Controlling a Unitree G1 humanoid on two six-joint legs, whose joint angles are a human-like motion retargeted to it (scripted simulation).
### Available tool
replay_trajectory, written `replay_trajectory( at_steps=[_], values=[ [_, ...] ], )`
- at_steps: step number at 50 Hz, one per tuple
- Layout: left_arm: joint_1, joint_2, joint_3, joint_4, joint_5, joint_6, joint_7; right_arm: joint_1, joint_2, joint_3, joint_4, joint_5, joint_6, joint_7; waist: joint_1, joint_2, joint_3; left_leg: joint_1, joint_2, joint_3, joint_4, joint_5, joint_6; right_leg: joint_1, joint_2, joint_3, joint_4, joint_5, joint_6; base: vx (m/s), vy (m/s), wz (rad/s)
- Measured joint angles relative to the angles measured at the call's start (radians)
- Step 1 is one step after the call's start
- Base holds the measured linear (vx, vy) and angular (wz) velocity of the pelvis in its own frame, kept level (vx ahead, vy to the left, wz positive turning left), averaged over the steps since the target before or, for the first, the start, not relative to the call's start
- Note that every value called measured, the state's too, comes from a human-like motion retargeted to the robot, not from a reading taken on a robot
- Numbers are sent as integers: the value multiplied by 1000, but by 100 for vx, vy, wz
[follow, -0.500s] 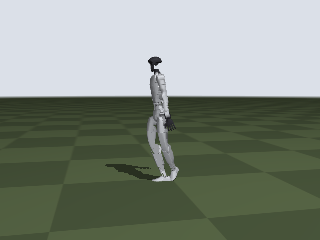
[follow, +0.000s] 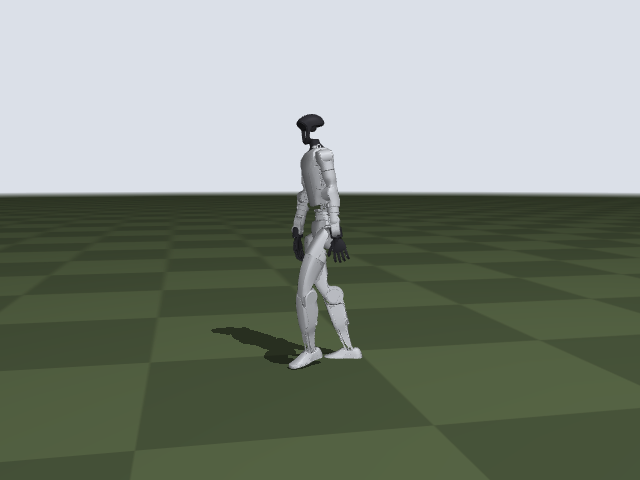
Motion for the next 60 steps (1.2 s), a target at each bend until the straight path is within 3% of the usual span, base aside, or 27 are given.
replay_trajectory(
  at_steps=[3,7,12,15,17,18,21,22,24,27,30,32,35,37,38,39,42,48,50,52,54,60],
  values=[
    [-5,1,6,7,-8,5,2,30,5,-33,-5,47,-4,-60,14,0,-6,-7,24,21,40,38,-7,13,-9,22,16,5,33,41,22,-38],
    [-9,14,9,10,-33,14,-5,73,-15,-77,46,110,4,-86,11,1,-28,9,34,59,67,15,36,15,-34,14,57,53,103,37,18,-14],
    [-31,32,6,7,-58,51,21,133,-65,-119,144,136,66,-77,7,17,-37,73,6,-18,-29,44,-32,12,-66,-26,164,237,192,38,21,-5],
    [-45,40,-5,-15,-80,48,20,168,-92,-131,184,140,80,-103,-6,62,-26,132,22,-87,-108,58,-70,-39,-66,-1,325,376,204,35,23,2],
    [-51,46,-17,-42,-96,36,10,186,-106,-132,192,139,73,-129,-2,97,0,189,31,-108,-157,48,-66,-132,-63,67,537,408,168,32,21,-18],
    [-54,52,-25,-54,-101,32,9,196,-110,-128,192,140,69,-138,-21,115,9,205,45,-134,-163,37,-70,-182,-55,85,650,387,132,34,20,11],
    [-66,73,-41,-73,-107,33,24,205,-112,-122,188,134,71,-143,-44,150,26,230,65,-154,-160,13,-65,-314,-97,39,959,168,4,28,15,-7],
    [-72,79,-41,-78,-110,36,34,204,-108,-126,185,128,73,-143,-49,152,27,234,61,-158,-161,7,-62,-356,-114,28,1030,114,-15,23,12,-17],
    [-77,81,-35,-87,-119,42,59,203,-94,-138,176,121,71,-139,-61,144,24,246,33,-160,-178,5,-50,-434,-113,38,1089,59,12,26,12,-13],
    [-77,74,-22,-85,-154,42,90,209,-75,-128,158,126,55,-118,-83,126,17,285,-14,-154,-235,3,-37,-521,-66,74,1012,-6,61,33,10,-14],
    [-74,59,-16,-79,-185,44,84,212,-63,-111,141,118,47,-106,-108,106,15,324,-65,-159,-279,-8,-29,-553,-54,59,771,-63,37,31,9,-6],
    [-74,53,-18,-81,-189,43,58,210,-57,-98,130,108,45,-106,-131,80,24,352,-118,-176,-293,-21,-10,-551,-33,117,578,3,13,31,8,12],
    [-73,53,-43,-92,-171,35,12,213,-51,-80,117,96,38,-102,-169,50,48,390,-175,-205,-278,-47,48,-526,1,311,421,303,-81,36,5,36],
    [-70,58,-70,-101,-143,35,-5,221,-50,-77,119,91,38,-96,-174,51,51,399,-183,-215,-247,-73,75,-489,-15,231,396,304,-120,41,-2,17],
    [-67,60,-81,-108,-125,36,-8,226,-50,-79,124,90,41,-94,-157,55,46,399,-180,-201,-234,-80,89,-455,-56,71,395,265,-168,43,-4,-19],
    [-64,60,-91,-114,-106,34,-5,227,-51,-86,134,89,48,-94,-144,51,43,408,-185,-186,-226,-81,103,-436,-66,50,387,248,-175,42,-3,-20],
    [-47,50,-106,-127,-69,23,16,230,-56,-107,171,95,76,-100,-120,32,40,443,-192,-121,-200,-53,152,-409,-40,194,379,220,-138,41,-5,-3],
    [-22,52,-58,-111,-96,-1,11,189,-67,-124,214,116,111,-89,-66,-15,76,396,-17,-38,198,19,164,-208,8,189,257,172,-187,51,-39,-32],
    [-21,59,-47,-103,-105,-1,-4,172,-62,-129,218,131,114,-105,-45,-24,79,327,13,-56,361,-56,164,-164,9,157,212,169,-196,41,-30,15],
    [-17,66,-36,-93,-116,6,-7,154,-61,-117,218,143,114,-115,-15,-38,87,300,106,-20,518,-165,164,-118,17,158,178,157,-210,49,-45,-12],
    [-18,72,-22,-82,-127,17,3,123,-56,-102,216,142,119,-115,14,-28,98,252,191,-14,655,-208,164,-85,45,158,143,162,-212,31,-15,-6],
    [-12,63,16,-46,-137,36,16,36,-41,-51,141,75,115,-70,58,-18,77,56,200,3,708,-192,164,-45,49,64,57,204,-143,7,31,31]
  ],
)
